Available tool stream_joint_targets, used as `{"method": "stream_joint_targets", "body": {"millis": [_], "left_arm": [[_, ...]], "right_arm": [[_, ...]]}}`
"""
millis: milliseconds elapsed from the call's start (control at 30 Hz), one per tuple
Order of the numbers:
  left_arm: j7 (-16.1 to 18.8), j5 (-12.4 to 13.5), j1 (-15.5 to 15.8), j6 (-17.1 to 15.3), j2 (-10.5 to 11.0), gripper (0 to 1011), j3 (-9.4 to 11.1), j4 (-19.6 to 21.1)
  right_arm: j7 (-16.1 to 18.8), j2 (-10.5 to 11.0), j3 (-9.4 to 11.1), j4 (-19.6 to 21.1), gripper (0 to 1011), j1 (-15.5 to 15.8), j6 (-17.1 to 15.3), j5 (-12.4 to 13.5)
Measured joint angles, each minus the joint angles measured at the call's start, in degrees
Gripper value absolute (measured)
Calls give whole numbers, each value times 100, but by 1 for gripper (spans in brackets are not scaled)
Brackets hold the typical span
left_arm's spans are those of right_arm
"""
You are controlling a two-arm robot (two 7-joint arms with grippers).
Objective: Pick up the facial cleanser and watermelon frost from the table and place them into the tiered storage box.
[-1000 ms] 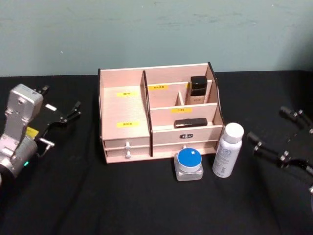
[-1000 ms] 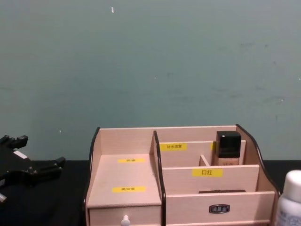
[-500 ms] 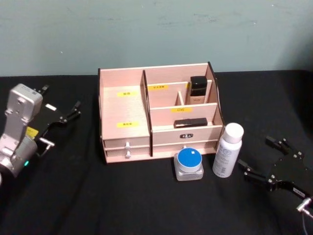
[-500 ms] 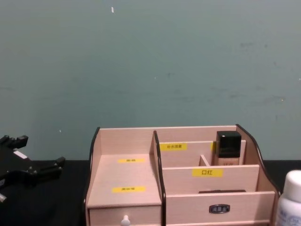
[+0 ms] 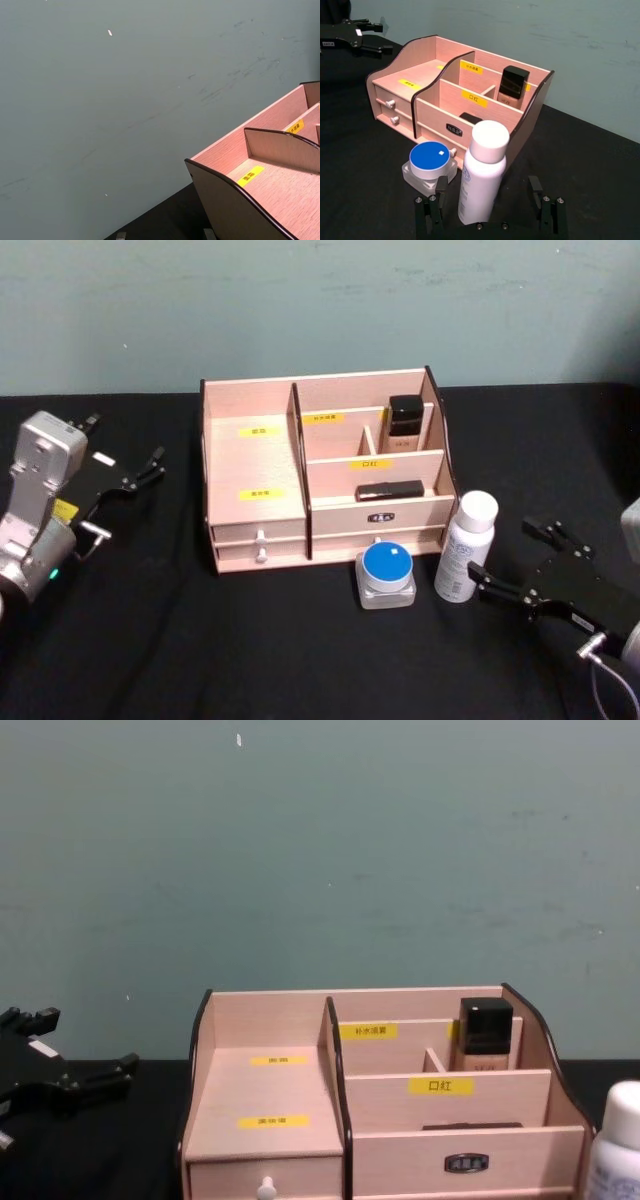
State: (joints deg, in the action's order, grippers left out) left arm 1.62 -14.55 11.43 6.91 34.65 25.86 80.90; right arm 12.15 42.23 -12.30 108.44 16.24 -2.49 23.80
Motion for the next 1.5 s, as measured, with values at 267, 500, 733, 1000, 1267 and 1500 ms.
{"method": "stream_joint_targets", "body": {"millis": [267,500,733,1000,1267,1500], "left_arm": [[0,0,0,0,0,1001,0,0],[0,0,0,0,0,1001,0,0],[0,0,0,0,0,1001,0,0],[0,0,0,0,0,1001,0,0],[0,0,0,0,0,1001,0,0],[0,0,0,0,0,1001,0,0]], "right_arm": [[131,-306,-196,-264,1002,-379,-20,-219],[216,-509,-262,-443,1002,-585,-48,-351],[288,-665,-264,-560,1002,-686,-50,-455],[353,-806,-232,-622,1003,-742,-104,-538],[386,-864,-206,-649,1002,-766,-179,-558],[380,-855,-207,-643,953,-762,-170,-557]]}}
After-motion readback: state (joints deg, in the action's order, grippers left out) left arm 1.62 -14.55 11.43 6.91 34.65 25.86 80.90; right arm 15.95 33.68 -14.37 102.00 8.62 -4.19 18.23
